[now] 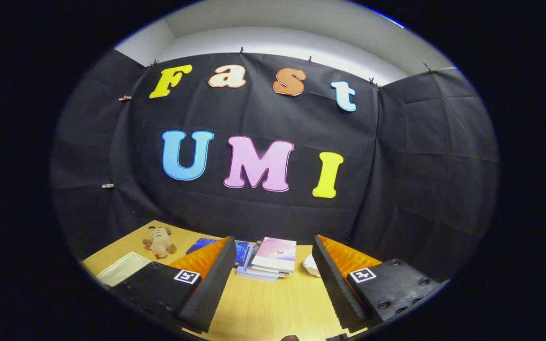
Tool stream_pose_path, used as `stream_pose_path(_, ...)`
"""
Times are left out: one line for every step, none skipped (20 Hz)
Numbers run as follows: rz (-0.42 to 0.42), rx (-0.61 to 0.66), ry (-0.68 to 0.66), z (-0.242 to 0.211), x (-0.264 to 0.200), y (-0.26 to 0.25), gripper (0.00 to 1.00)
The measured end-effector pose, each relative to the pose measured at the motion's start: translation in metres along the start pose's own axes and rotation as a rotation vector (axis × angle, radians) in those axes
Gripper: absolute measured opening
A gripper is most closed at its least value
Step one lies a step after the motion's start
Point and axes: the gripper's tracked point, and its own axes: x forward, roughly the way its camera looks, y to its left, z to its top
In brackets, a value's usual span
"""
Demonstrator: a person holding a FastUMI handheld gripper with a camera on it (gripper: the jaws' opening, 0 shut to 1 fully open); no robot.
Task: Open the storage box then place both shoes into the box .Put the left shoe in first, then the right shoe, with the right side of both shoes facing outward in a uniform manner.
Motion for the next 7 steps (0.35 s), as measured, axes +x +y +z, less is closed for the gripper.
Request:
stream_pose_path(0.009, -0.003, -0.001, 0.002, -0.002, 0.001, 0.98)
stream_pose_path(0.018, -0.011, -0.008, 0.006, -0.002, 0.002, 0.98)
stream_pose_path(0.026, -0.027, -0.017, 0.01, -0.002, 0.003, 0.98)
stream_pose_path(0.036, -0.044, -0.025, 0.013, -0.001, 0.003, 0.98)
stream_pose_path(0.049, -0.051, -0.028, 0.014, -0.001, 0.005, 0.98)
stream_pose_path(0.064, -0.048, -0.025, 0.014, -0.001, 0.007, 0.98)
stream_pose_path(0.076, -0.045, -0.022, 0.012, 0.0, 0.008, 0.98)
